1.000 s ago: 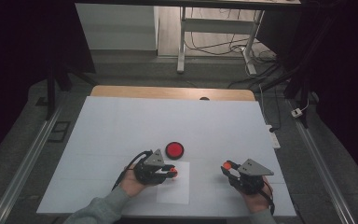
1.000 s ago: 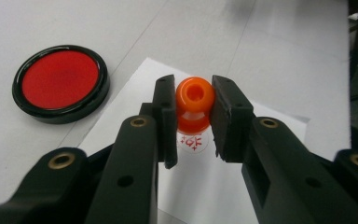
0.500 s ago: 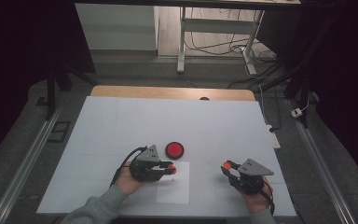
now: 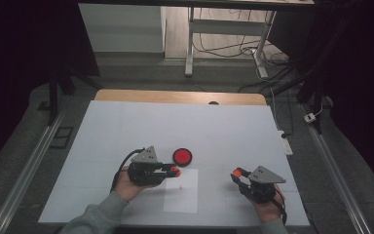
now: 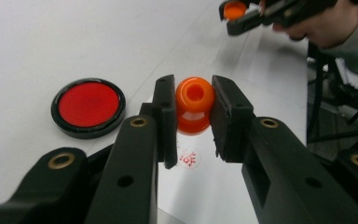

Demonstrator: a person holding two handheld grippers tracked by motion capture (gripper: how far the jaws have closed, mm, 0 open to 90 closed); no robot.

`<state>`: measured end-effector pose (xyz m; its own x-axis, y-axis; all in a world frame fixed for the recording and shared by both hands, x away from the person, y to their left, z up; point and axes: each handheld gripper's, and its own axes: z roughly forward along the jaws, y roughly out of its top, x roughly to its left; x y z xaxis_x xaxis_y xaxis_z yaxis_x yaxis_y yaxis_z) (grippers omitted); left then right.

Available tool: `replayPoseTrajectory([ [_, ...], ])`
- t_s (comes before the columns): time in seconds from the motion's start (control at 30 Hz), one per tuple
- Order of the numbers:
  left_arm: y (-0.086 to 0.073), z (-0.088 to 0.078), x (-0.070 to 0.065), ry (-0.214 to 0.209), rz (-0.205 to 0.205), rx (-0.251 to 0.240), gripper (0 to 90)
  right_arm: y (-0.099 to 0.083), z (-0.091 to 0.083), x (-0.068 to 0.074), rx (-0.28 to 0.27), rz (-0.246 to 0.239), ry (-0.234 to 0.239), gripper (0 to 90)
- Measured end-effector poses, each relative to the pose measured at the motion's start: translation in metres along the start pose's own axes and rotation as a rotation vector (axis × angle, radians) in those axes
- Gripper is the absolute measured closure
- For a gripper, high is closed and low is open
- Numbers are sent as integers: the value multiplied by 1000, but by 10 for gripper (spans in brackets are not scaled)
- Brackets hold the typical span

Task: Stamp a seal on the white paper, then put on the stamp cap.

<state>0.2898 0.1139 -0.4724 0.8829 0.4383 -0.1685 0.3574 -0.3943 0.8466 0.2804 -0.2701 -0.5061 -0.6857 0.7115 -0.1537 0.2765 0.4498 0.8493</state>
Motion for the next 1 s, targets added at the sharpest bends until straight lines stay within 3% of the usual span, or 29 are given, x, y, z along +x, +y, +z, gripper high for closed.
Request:
replayPoseTrajectory([
  [0.4,7,-22,3,-12,-29,-80,721,-2,2,-2,3,6,-5,643],
  [1.0,8,-23,3,-1,-30,-76,721,0,3,0,4,1,0,643],
])
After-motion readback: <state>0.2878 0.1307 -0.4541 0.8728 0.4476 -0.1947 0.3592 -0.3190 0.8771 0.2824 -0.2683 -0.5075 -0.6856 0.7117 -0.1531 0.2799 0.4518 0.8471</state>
